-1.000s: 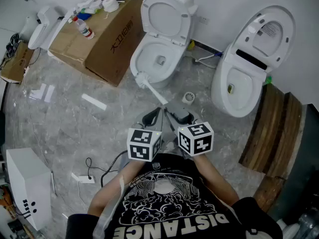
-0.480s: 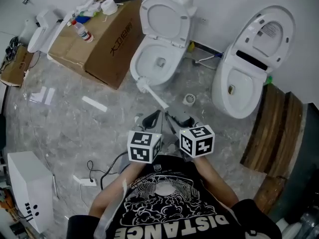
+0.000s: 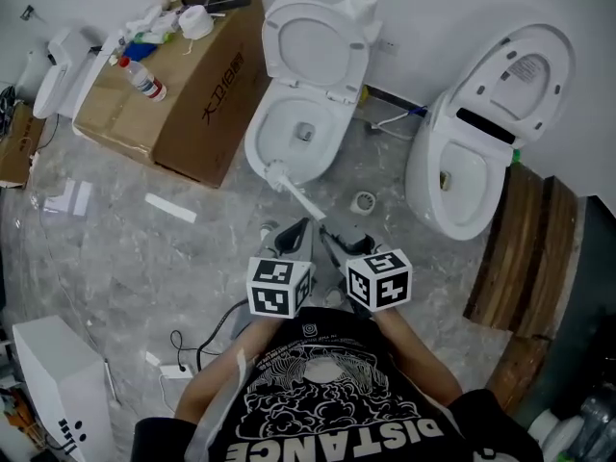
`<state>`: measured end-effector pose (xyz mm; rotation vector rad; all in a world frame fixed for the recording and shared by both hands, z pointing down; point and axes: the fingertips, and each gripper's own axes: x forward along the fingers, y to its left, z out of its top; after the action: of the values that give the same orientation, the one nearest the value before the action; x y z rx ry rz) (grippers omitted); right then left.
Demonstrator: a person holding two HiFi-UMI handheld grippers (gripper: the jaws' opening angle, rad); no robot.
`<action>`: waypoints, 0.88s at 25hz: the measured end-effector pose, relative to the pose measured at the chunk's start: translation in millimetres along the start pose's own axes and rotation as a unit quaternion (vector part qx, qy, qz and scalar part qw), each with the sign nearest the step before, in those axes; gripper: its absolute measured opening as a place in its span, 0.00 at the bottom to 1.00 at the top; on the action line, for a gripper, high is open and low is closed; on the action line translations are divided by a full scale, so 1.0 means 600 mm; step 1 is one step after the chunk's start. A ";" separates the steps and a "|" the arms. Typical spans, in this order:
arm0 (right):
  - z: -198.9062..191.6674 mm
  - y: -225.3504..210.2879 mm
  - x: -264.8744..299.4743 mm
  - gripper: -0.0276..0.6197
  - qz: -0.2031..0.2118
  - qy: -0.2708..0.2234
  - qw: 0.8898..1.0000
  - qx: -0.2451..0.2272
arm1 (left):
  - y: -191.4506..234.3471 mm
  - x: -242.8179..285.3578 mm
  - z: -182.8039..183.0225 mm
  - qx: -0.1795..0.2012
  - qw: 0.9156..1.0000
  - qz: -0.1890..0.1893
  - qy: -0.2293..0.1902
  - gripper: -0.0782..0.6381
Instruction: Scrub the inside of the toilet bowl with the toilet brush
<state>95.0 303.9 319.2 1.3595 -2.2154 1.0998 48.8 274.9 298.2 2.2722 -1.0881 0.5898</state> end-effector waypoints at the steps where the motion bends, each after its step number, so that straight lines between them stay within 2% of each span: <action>1: 0.006 0.000 0.013 0.30 -0.004 0.002 1.000 0.003 | 0.013 0.007 0.006 0.000 1.000 -0.005 0.004 0.10; 14: 0.087 0.005 0.169 0.30 -0.060 0.031 0.997 0.045 | 0.171 0.082 0.088 0.001 0.996 -0.072 0.043 0.10; 22: 0.123 -0.001 0.257 0.30 -0.092 0.056 0.993 0.058 | 0.271 0.118 0.122 -0.011 0.994 -0.090 0.055 0.10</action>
<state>27.6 153.5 365.5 1.4768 -1.9324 1.2212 -30.0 103.4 331.2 2.2610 -0.8222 0.6173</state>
